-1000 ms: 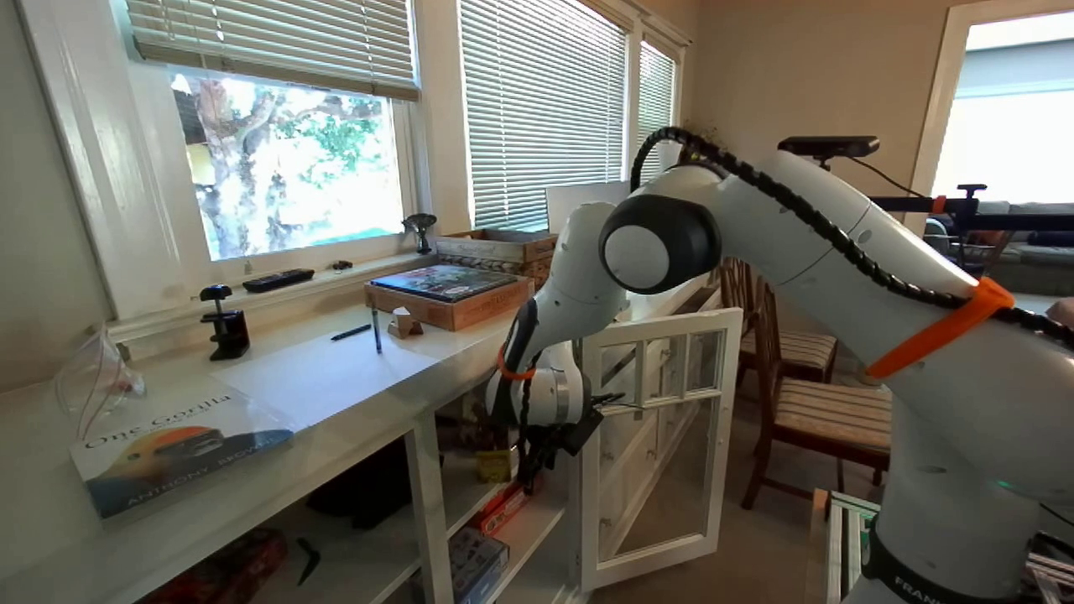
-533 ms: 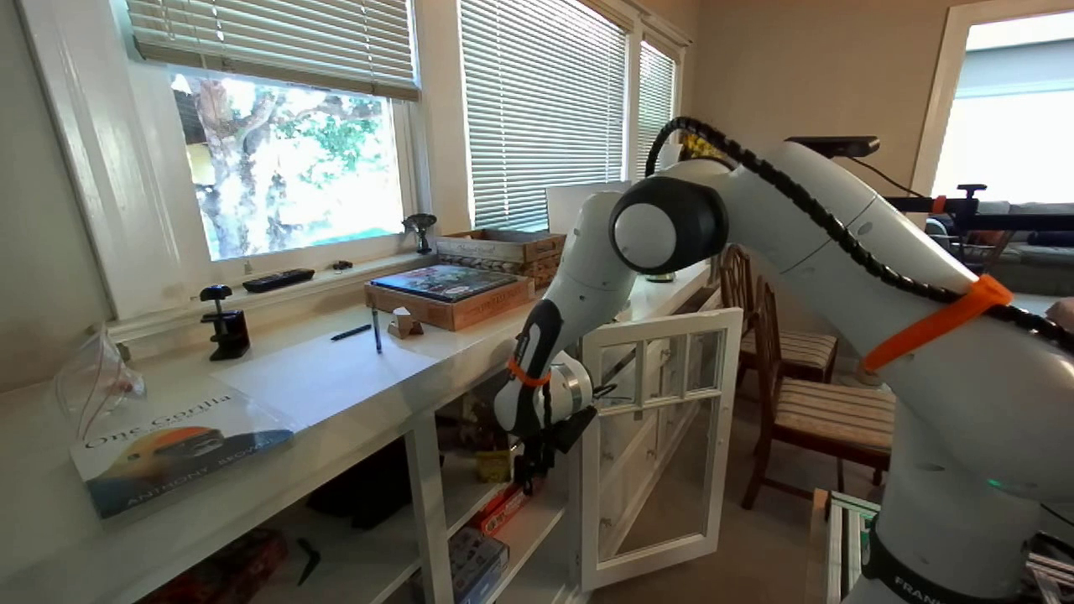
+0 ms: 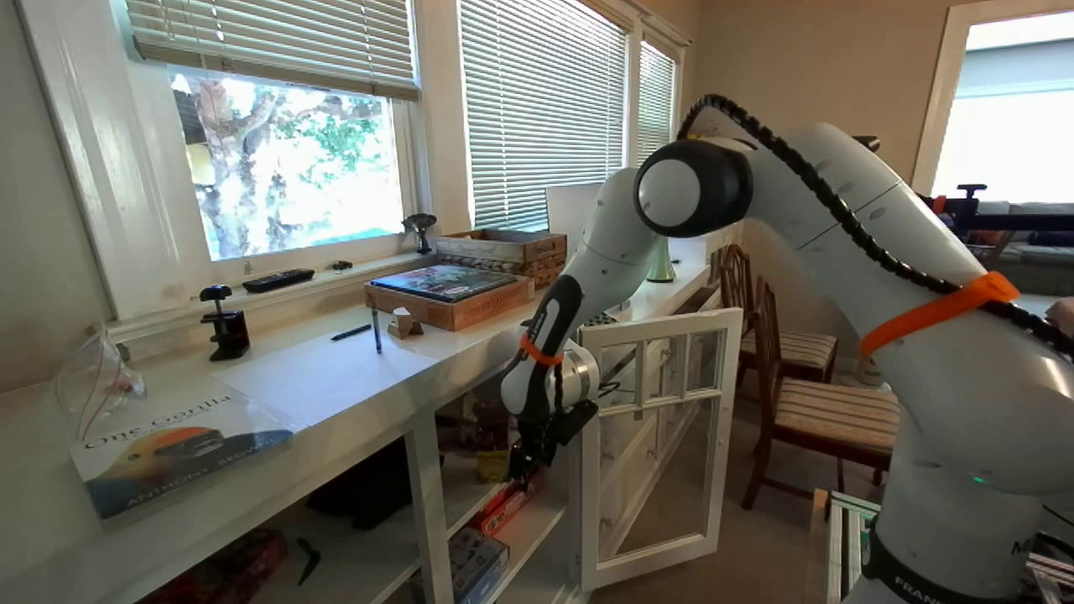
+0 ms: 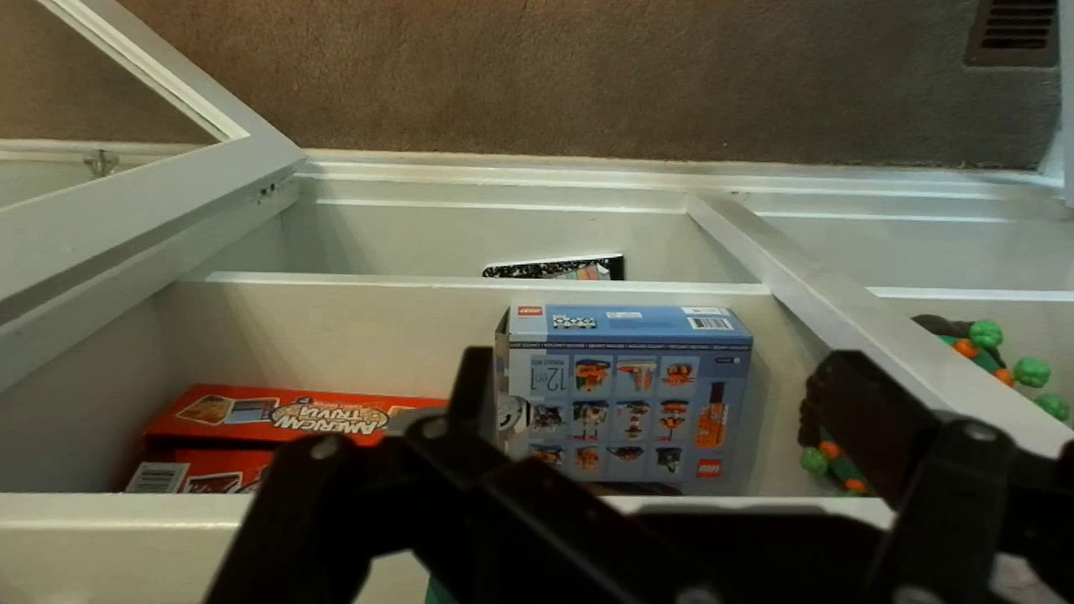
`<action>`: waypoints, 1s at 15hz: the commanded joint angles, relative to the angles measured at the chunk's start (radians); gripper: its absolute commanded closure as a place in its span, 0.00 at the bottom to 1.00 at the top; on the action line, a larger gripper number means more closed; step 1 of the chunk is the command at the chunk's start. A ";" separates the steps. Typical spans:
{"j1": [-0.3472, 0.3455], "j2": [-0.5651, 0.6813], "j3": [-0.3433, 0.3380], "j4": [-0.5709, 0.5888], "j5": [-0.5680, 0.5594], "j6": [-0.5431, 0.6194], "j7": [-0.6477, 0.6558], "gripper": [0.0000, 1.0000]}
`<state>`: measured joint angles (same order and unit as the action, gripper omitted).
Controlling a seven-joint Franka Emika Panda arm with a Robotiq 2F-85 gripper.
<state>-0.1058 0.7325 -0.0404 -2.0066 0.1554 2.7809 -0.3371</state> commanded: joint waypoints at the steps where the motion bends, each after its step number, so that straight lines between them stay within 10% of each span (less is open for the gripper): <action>1: -0.050 -0.077 0.050 -0.080 -0.045 -0.005 0.025 0.00; 5: -0.062 -0.120 0.065 -0.128 -0.052 0.015 0.022 0.00; 6: -0.069 -0.129 0.072 -0.139 -0.052 0.025 0.015 0.25; 15: -0.019 -0.064 -0.005 -0.170 -0.225 0.334 0.030 0.89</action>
<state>-0.1431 0.6385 -0.0190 -2.1723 0.0006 3.0273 -0.3364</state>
